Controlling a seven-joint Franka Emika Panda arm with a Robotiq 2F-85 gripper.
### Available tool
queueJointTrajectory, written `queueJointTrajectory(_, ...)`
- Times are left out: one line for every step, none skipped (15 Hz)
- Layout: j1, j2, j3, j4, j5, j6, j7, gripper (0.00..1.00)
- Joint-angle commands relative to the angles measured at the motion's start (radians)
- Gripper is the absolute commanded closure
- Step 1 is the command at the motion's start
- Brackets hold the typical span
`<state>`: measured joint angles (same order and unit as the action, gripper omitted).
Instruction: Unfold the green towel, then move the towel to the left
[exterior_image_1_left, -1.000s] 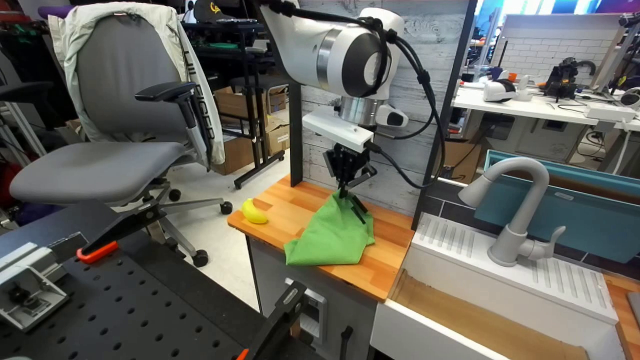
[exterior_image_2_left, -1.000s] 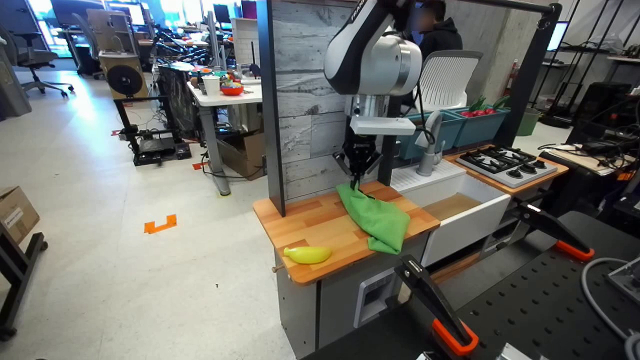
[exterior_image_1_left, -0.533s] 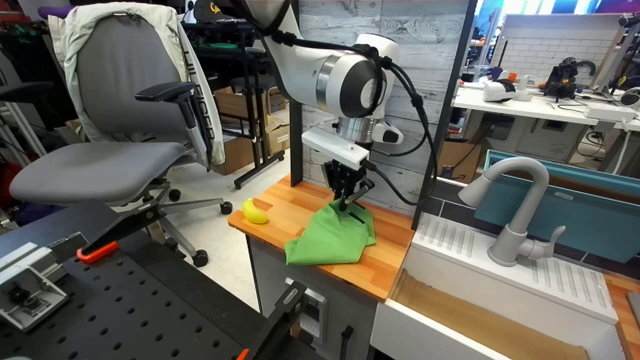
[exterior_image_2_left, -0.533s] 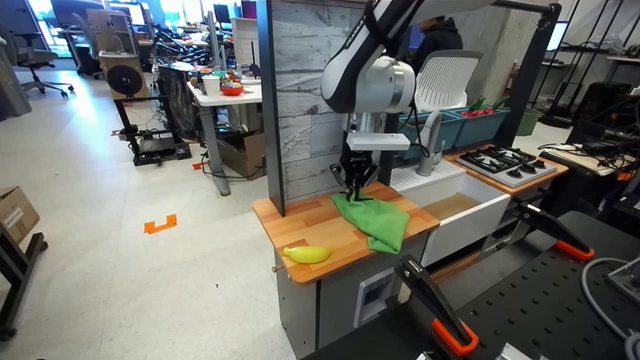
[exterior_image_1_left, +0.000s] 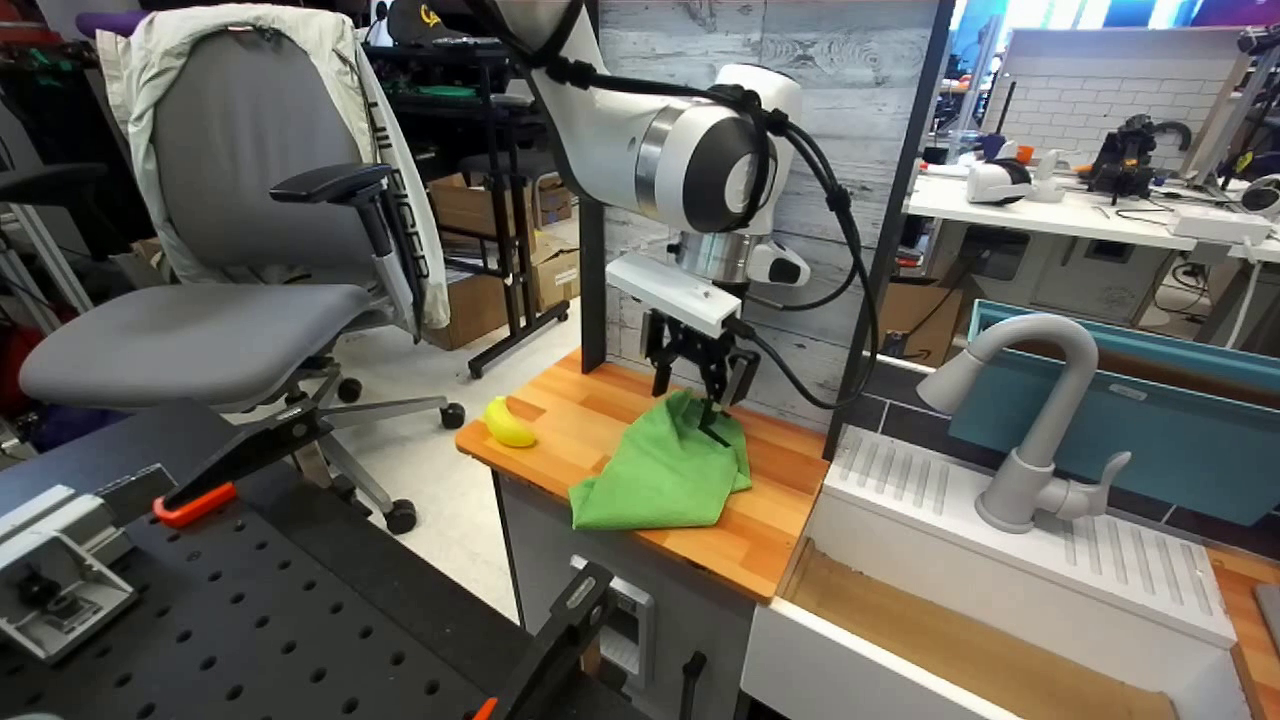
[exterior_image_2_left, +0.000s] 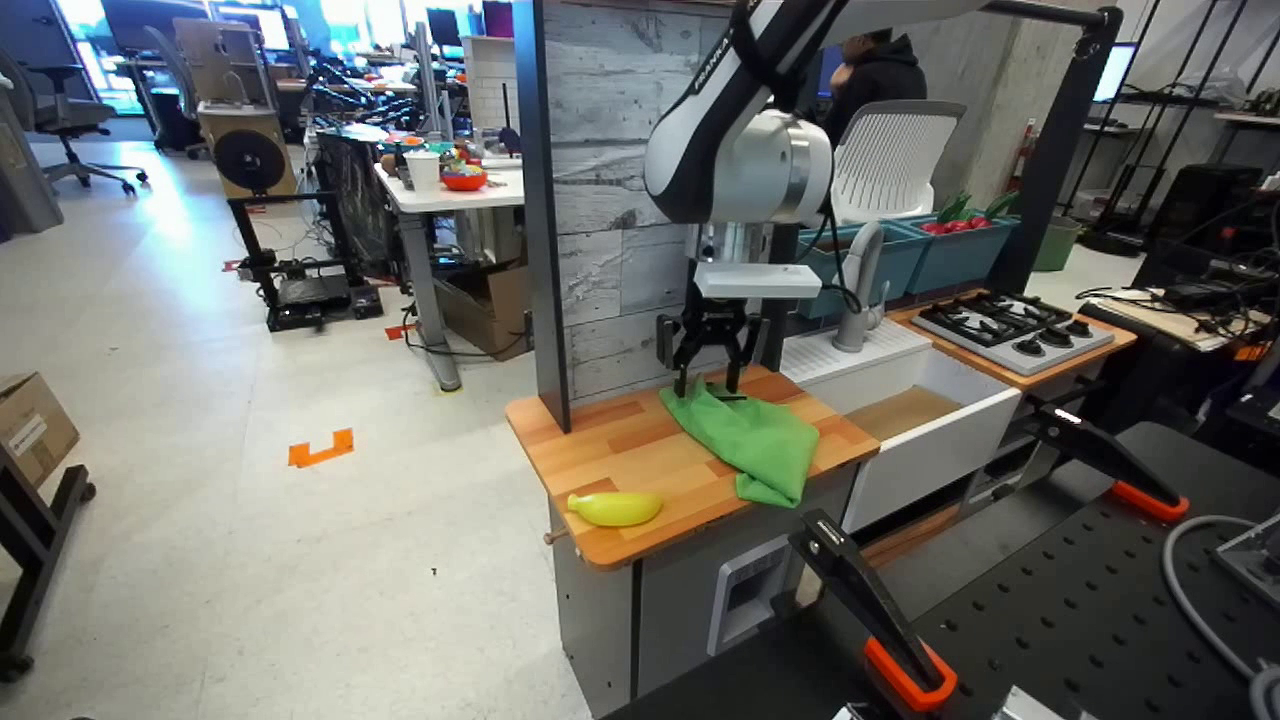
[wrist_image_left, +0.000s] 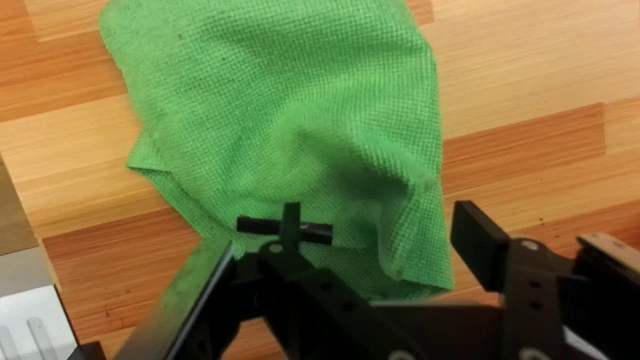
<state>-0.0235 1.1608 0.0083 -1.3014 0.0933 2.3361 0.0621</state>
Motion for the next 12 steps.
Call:
queueJointTrajectory(-0.018,-0.092,-0.004,-0.072,-0.003,-0.008,-0.014,0.00)
queueJointTrajectory(-0.027,-0.124,-0.001,-0.106,-0.001,0.000,-0.026,0.00)
queueJointTrajectory(-0.034,-0.153,-0.003,-0.137,-0.002,0.002,-0.036,0.00)
queueJointTrajectory(-0.040,-0.183,-0.008,-0.168,-0.007,0.006,-0.043,0.00)
queueJointTrajectory(-0.047,-0.210,-0.015,-0.198,-0.014,0.007,-0.054,0.00)
queueJointTrajectory(-0.049,-0.227,-0.023,-0.215,-0.023,0.006,-0.063,0.00)
queueJointTrajectory(-0.050,-0.239,-0.038,-0.237,-0.038,0.006,-0.072,0.00)
queueJointTrajectory(-0.051,-0.250,-0.049,-0.257,-0.051,0.005,-0.079,0.00)
queueJointTrajectory(-0.052,-0.255,-0.059,-0.279,-0.065,0.015,-0.086,0.00)
queueJointTrajectory(-0.055,-0.258,-0.067,-0.298,-0.074,0.026,-0.091,0.00)
queueJointTrajectory(-0.056,-0.248,-0.074,-0.309,-0.081,0.041,-0.094,0.00)
queueJointTrajectory(-0.057,-0.241,-0.079,-0.319,-0.088,0.053,-0.095,0.00)
